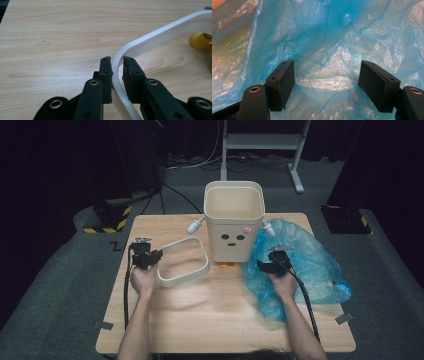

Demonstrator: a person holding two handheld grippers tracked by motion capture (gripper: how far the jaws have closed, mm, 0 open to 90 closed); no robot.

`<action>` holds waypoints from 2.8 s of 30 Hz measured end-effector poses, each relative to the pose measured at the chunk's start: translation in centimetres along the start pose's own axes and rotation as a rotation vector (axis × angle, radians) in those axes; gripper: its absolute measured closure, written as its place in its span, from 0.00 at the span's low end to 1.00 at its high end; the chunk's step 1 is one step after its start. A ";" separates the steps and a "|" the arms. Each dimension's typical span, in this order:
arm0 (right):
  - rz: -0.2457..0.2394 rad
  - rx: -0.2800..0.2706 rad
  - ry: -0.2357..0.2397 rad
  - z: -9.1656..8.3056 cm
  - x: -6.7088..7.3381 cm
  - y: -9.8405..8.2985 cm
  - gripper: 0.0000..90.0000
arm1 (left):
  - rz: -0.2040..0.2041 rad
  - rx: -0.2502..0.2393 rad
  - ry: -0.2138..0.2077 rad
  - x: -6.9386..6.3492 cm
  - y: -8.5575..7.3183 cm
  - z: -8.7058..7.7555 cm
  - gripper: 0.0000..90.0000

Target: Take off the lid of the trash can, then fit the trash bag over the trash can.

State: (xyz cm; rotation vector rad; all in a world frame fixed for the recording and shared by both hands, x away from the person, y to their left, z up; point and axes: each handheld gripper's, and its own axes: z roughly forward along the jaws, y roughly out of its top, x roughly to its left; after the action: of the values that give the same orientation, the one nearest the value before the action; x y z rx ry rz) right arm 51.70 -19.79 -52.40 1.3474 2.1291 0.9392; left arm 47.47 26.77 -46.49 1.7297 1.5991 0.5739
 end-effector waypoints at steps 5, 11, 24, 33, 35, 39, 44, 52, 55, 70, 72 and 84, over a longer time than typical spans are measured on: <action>0.001 0.000 -0.002 0.0 0.0 0.0 0.32 | 0.016 0.014 0.015 -0.2 -0.5 0.8 0.87; 0.000 -0.001 -0.003 0.0 0.0 0.0 0.32 | 0.011 0.026 0.020 -0.2 -1.0 1.5 0.87; -0.001 -0.001 -0.006 -0.1 0.1 -0.1 0.32 | 0.037 0.042 0.052 -0.2 -2.1 2.9 0.86; -0.004 -0.001 -0.009 -0.1 0.1 -0.1 0.31 | 0.032 0.031 0.059 -0.1 -2.8 3.6 0.86; -0.005 0.001 -0.011 -0.1 0.1 -0.1 0.31 | 0.033 0.023 0.055 -0.2 -2.9 3.6 0.86; -0.001 -0.002 -0.011 -0.2 0.2 -0.2 0.31 | 0.024 0.015 0.049 0.0 -3.2 3.8 0.85; -0.004 -0.001 -0.016 -0.2 0.2 -0.2 0.31 | -0.019 0.011 0.028 0.2 -3.5 4.0 0.82; 0.000 -0.001 -0.019 -0.3 0.3 -0.3 0.31 | 0.029 -0.031 0.027 -0.3 -4.4 4.5 0.59; 0.002 -0.002 -0.016 -0.3 0.2 -0.3 0.31 | 0.073 -0.017 0.030 -0.8 -4.4 4.6 0.45; 0.006 0.001 -0.010 -0.3 0.1 -0.3 0.31 | 0.128 0.002 0.048 -1.4 -4.4 4.7 0.39; 0.006 0.002 -0.010 -0.3 0.1 -0.3 0.31 | 0.126 0.002 0.046 -1.3 -4.4 4.7 0.39; 0.010 0.023 -0.011 -0.3 0.1 -0.1 0.29 | 0.109 -0.001 0.019 -1.1 -4.4 4.7 0.36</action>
State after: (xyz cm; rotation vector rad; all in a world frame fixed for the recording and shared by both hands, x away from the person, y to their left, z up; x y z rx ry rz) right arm 51.41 -19.82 -52.24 1.3728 2.1334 0.9115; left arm 47.80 24.70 -52.68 1.8240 1.5238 0.6453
